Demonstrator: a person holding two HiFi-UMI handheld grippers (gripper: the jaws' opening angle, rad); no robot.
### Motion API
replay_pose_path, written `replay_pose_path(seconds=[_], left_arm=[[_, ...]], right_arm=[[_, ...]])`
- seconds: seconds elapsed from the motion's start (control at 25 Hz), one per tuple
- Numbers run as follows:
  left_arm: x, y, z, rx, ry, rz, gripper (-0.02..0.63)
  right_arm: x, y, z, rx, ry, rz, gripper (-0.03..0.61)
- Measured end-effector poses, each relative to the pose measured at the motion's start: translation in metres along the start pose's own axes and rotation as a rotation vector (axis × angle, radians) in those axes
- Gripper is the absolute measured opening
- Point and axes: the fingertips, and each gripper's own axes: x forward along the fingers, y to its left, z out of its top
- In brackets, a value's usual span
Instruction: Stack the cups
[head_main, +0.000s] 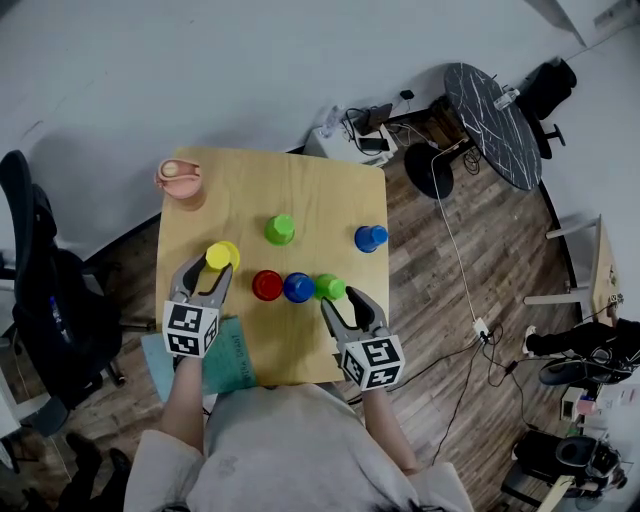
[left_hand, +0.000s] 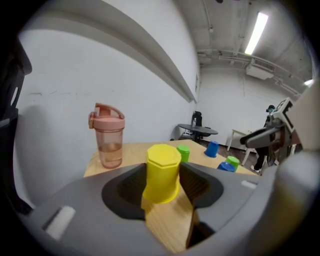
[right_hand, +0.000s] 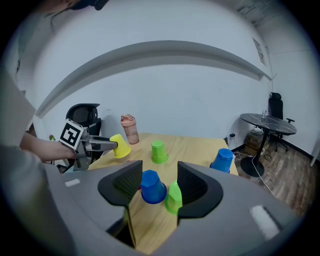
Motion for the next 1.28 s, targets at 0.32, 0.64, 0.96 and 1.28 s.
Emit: replay_pose_path(seconds=[0.32,0.64,0.96,1.28], left_arm=[[-0.015,-0.056,0.044,0.015,-0.085,-0.088,0.256],[-0.009,-0.118,0.045,0.058,-0.056,-0.202,0.256],[0.006,-0.152,0.028,0.129,0.006,-0.256,0.256],[0.011,-0.161,0.02,0.153,0.052,-0.259,0.259]], right_arm=[[-0.004,0.003,0.012,-0.007,-0.047,0.042,0.219],[-0.017,0.0,0.007,0.001,-0.057,0.044,0.219],[-0.034,-0.012,-0.001,0.023,-0.059,0.005,0.219],[-0.047,-0.02,-0.01,0.044,-0.06,-0.031,0.219]])
